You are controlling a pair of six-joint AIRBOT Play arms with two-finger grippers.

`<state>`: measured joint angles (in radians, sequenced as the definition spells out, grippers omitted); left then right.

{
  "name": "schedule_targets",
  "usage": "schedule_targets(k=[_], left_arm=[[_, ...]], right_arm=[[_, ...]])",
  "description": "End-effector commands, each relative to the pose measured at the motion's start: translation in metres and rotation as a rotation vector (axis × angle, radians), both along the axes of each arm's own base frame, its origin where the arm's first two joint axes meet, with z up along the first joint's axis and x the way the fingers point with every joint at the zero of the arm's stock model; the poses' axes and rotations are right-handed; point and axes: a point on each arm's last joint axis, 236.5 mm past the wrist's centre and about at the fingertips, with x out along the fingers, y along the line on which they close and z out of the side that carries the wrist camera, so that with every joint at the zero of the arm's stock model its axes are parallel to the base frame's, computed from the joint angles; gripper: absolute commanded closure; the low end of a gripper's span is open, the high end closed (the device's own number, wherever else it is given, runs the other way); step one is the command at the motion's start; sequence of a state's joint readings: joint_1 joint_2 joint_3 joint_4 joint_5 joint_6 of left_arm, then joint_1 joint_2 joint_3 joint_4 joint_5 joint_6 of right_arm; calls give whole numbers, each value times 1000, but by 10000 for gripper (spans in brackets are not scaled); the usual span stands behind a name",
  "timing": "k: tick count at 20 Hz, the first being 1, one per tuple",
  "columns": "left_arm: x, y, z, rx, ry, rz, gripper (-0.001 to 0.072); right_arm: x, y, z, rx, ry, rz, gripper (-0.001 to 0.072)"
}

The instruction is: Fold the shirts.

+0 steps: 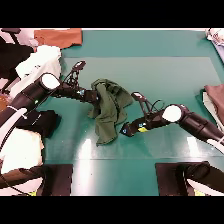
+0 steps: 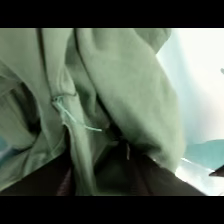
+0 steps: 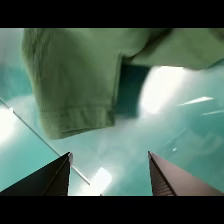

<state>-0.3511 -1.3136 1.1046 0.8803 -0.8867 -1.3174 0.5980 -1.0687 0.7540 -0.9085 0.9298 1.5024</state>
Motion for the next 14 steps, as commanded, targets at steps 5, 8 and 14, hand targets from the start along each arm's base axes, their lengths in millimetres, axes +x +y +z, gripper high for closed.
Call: schedule_targets(k=[5, 8, 14], left_arm=[[-14, 5, -13, 55, 40, -64, 457], [-22, 4, -7, 63, 58, -104, 574], [-4, 3, 20, 65, -27, -101, 612]], right_arm=[[0, 9, 10, 21, -58, 12, 163], [-1, 8, 3, 10, -41, 15, 163], [-3, 9, -26, -37, 35, 15, 163]])
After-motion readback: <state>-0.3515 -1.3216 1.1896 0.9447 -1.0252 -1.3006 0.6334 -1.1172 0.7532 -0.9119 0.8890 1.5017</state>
